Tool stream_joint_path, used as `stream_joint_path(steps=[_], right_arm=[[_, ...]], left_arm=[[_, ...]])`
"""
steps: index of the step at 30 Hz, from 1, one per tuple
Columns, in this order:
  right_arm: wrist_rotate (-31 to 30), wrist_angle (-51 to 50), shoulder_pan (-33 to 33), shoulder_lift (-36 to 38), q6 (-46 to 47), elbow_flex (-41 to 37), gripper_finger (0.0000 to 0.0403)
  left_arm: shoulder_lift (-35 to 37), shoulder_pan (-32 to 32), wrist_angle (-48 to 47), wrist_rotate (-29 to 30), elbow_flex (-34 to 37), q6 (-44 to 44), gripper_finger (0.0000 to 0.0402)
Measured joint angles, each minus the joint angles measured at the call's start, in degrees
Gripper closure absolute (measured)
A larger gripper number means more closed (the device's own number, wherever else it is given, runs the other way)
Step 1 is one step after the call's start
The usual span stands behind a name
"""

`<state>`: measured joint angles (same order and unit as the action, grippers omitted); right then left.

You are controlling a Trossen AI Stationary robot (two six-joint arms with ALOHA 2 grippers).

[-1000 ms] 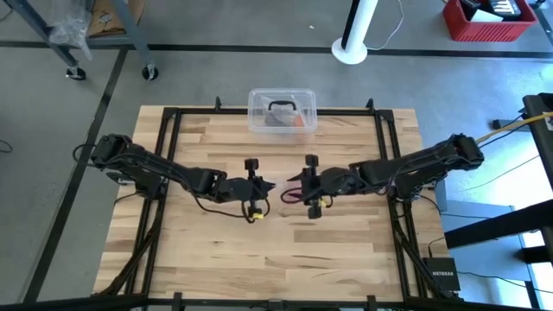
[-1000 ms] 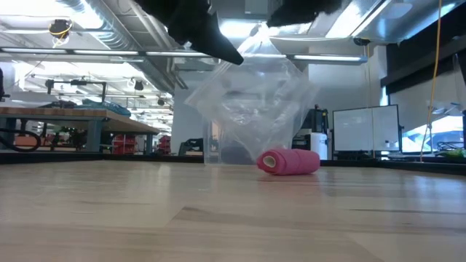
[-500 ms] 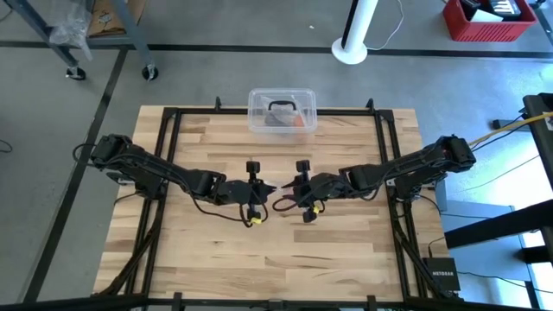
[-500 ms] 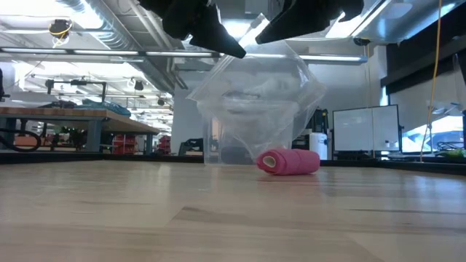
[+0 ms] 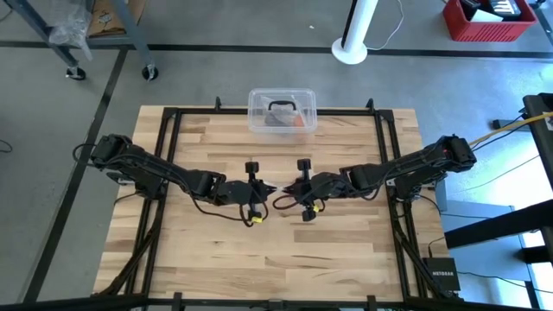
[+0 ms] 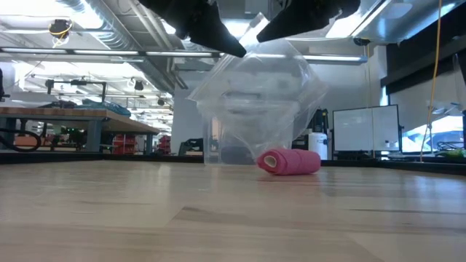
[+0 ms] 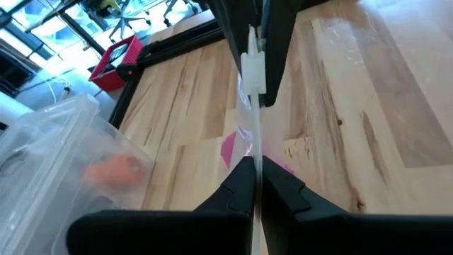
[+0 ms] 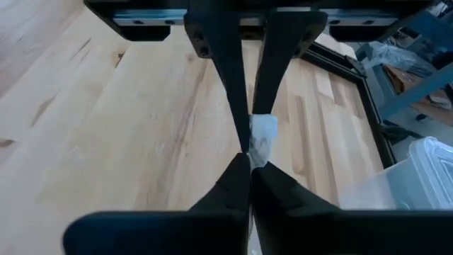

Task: Roll bandage
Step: Open the transparent zip lock bag

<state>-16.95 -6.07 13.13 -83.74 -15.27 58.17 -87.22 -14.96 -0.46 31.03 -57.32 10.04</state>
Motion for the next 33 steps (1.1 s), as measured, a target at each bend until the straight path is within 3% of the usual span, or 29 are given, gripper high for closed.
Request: stream_joint_path(steps=[6, 14, 18, 23, 33], right_arm=[[-3.1, -0.2, 0.0, 0.0, 0.5, 0.0, 0.0395], [-4.5, -1.3, 0.0, 0.0, 1.5, 0.0, 0.0399], [-4.5, -0.7, 0.0, 0.0, 1.7, 0.0, 0.0399], [-4.5, -0.4, 0.0, 0.0, 1.7, 0.0, 0.0400], [-4.5, -0.4, 0.0, 0.0, 1.7, 0.0, 0.0401]], left_arm=[[0.4, 0.0, 0.0, 0.0, 0.0, -2.3, 0.0384], [3.1, -0.1, 2.3, 0.0, 0.0, -6.9, 0.0281], [3.3, 0.0, 5.6, 0.0, 0.0, -6.5, 0.0251], [2.5, 0.1, 6.5, -2.3, 0.0, -6.0, 0.0248], [1.1, 0.1, 10.1, -4.2, 0.0, -2.1, 0.0285]])
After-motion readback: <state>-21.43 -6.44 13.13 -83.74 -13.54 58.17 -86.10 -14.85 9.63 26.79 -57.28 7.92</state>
